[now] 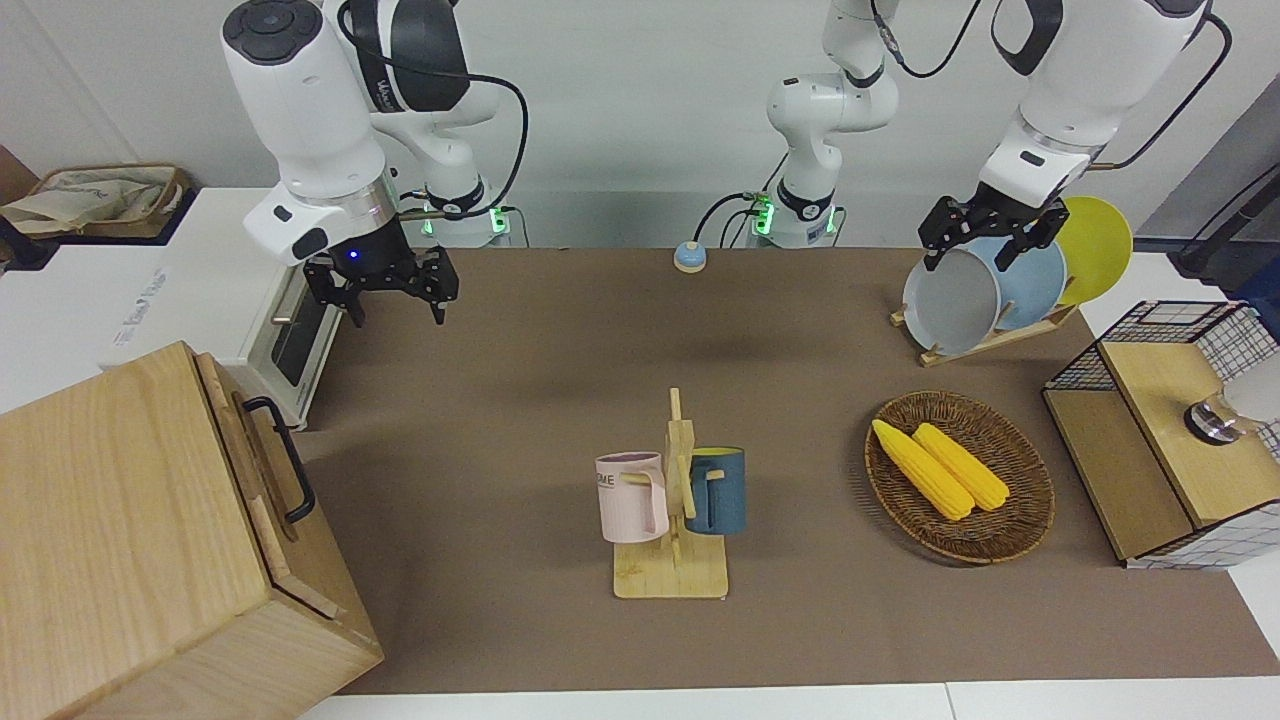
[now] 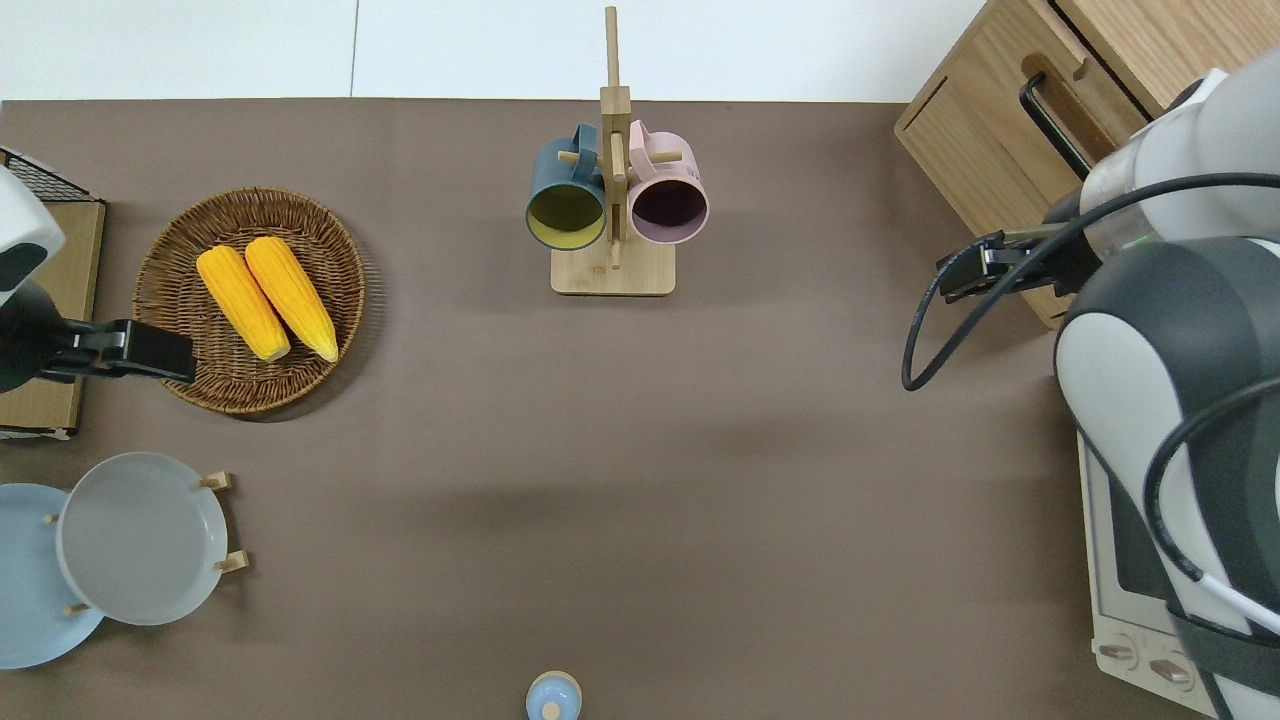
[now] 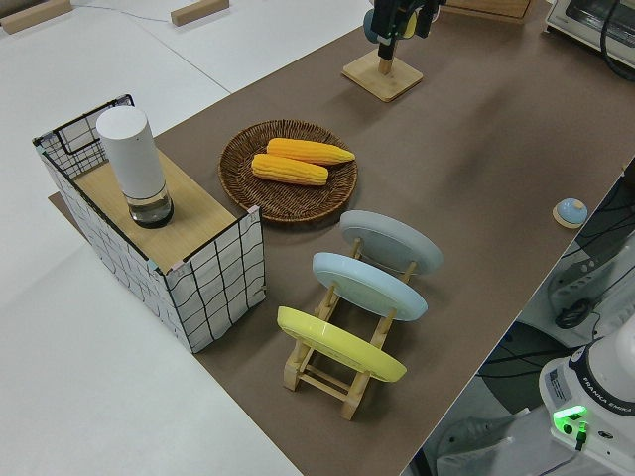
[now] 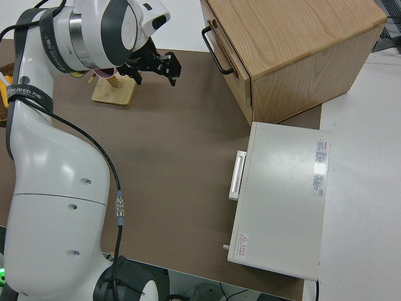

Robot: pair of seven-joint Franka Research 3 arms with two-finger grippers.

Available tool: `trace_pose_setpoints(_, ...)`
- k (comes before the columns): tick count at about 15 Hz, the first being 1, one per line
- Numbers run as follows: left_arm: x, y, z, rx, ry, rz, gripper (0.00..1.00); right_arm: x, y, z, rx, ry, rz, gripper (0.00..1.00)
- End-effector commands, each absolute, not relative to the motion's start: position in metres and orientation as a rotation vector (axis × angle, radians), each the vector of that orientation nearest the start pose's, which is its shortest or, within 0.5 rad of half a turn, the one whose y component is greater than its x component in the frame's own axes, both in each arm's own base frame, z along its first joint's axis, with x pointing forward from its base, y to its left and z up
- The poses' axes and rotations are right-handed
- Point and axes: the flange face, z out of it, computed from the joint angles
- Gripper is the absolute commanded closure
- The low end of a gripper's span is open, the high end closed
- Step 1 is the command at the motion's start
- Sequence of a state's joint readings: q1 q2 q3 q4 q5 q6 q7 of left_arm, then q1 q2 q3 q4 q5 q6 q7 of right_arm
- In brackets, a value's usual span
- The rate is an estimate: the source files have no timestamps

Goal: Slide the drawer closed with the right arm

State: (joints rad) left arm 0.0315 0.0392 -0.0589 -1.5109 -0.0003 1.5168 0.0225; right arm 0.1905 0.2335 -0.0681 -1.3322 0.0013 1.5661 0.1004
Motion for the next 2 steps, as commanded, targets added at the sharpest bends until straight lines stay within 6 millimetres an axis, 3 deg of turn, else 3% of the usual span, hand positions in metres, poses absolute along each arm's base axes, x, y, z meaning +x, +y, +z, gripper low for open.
trace_pose_setpoints(1,0.5633,-0.0134,0.6293,-3.126,0.094,0.062,0.01,0.6223,0.0825,0.6004,-3.15,-0.028,0.015,0.013)
trace_pose_setpoints(2,0.5629,-0.0135,0.6302,-3.126,0.094,0.06,0.01,0.6222,0.0833,0.6004,-3.151,-0.03,0.014,0.013)
